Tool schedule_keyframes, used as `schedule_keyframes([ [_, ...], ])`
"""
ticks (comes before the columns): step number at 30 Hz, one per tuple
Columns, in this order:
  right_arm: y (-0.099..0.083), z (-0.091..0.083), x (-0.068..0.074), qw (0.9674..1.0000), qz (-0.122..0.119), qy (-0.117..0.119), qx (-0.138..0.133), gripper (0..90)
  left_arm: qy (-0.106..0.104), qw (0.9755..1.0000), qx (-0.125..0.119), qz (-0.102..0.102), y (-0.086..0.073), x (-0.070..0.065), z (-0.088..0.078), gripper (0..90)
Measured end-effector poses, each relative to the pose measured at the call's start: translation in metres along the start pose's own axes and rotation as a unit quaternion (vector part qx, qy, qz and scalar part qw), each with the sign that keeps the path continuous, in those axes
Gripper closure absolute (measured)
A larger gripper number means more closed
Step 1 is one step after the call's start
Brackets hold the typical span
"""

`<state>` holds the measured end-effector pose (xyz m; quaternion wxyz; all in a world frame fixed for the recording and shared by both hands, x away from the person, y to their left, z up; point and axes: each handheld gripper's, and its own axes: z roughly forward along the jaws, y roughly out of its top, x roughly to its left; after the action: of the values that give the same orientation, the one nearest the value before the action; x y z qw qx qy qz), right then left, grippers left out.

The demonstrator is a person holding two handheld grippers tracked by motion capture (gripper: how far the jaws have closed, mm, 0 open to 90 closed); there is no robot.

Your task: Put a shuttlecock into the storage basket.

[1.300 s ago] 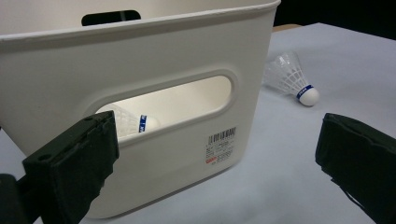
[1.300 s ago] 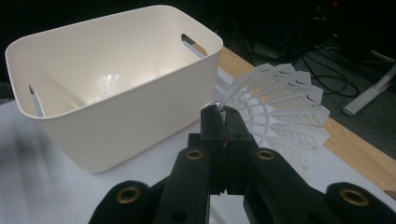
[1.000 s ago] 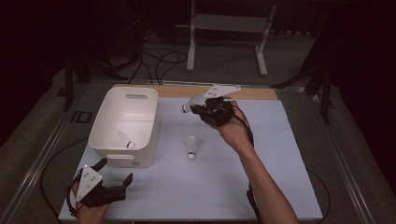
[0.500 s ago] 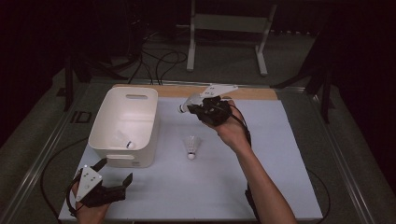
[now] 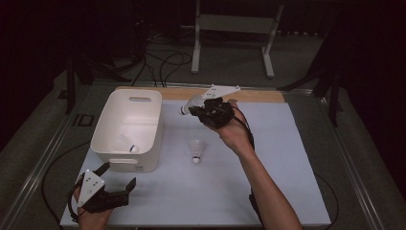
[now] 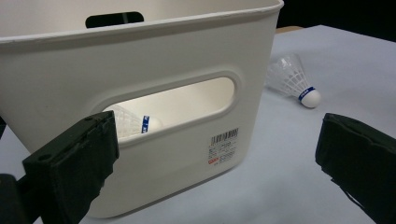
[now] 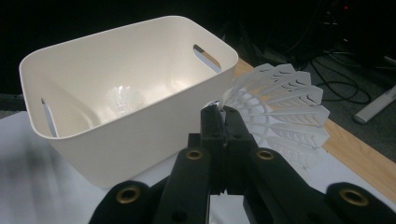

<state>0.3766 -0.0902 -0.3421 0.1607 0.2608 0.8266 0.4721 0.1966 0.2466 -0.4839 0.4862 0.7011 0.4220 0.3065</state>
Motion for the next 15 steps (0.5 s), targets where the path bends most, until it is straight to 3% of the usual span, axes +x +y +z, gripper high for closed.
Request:
schedule_keyframes([
  [15,0.0065,0.0066,0.0042,1.0,-0.003,0.005,-0.005,89.4,0.0,1.0,0.0,0.001,0.0001,0.0005,-0.0003,0.0],
])
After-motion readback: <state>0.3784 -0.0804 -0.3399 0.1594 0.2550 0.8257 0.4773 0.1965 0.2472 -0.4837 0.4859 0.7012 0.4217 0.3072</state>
